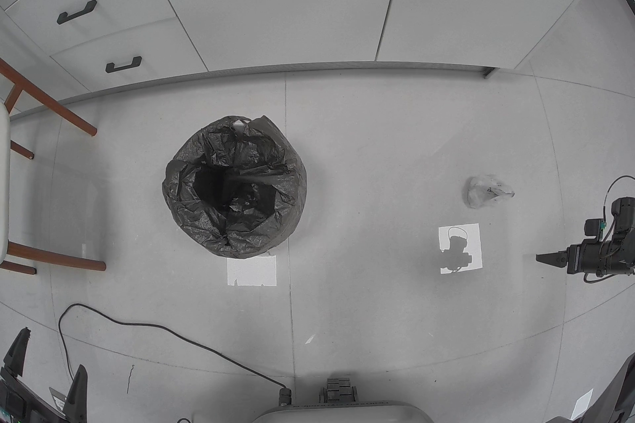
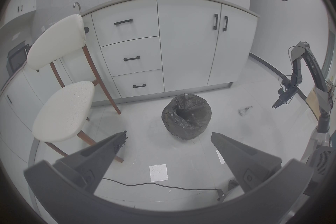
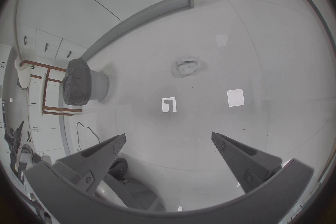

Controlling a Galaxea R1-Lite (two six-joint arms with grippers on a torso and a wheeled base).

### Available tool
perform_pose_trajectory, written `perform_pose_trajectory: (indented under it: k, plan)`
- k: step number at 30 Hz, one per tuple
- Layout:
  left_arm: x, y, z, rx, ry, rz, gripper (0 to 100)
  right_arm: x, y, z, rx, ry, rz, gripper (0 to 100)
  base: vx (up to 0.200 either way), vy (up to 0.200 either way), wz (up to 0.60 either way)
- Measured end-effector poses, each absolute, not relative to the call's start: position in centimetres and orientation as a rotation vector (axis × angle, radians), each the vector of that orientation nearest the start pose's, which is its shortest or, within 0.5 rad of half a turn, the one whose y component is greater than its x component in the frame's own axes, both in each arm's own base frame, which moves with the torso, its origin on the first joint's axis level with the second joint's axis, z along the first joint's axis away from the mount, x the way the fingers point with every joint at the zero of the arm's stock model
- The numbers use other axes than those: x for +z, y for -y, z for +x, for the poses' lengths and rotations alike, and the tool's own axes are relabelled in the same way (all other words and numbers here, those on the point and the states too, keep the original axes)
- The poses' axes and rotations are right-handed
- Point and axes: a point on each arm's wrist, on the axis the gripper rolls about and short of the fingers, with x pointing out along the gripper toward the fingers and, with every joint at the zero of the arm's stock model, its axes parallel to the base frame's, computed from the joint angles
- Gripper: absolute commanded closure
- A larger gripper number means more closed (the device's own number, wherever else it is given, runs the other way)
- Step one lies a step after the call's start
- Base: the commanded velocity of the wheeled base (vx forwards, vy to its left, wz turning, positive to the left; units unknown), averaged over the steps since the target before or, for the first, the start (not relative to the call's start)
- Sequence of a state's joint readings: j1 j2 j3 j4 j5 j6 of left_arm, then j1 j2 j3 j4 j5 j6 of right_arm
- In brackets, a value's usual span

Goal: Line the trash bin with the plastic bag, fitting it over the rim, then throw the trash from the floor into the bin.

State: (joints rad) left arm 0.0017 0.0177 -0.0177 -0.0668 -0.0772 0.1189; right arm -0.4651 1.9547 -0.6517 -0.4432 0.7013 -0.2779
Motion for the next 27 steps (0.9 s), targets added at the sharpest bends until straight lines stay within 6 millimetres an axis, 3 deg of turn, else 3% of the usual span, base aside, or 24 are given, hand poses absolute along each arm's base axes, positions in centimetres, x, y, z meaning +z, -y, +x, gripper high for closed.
perform_pose_trajectory:
  k: [6,13,18,27]
  plan:
    - [8.8,0.2,-2.3,-0.070,0.072,0.122,0,6.1,12.4,29.6,0.166,-0.689,0.355,0,0.000,0.000,0.00]
    - [8.8,0.2,-2.3,-0.069,0.071,0.117,0,8.6,13.4,34.7,0.070,-0.590,0.412,0,0.000,0.000,0.00]
    - [8.8,0.2,-2.3,-0.065,0.070,0.111,0,9.7,13.7,37.8,0.057,-0.586,0.435,0,0.200,0.000,0.00]
    - [8.8,0.2,-2.3,-0.062,0.071,0.133,0,8.5,13.0,41.0,0.062,-0.640,0.477,0,0.000,0.000,0.00]
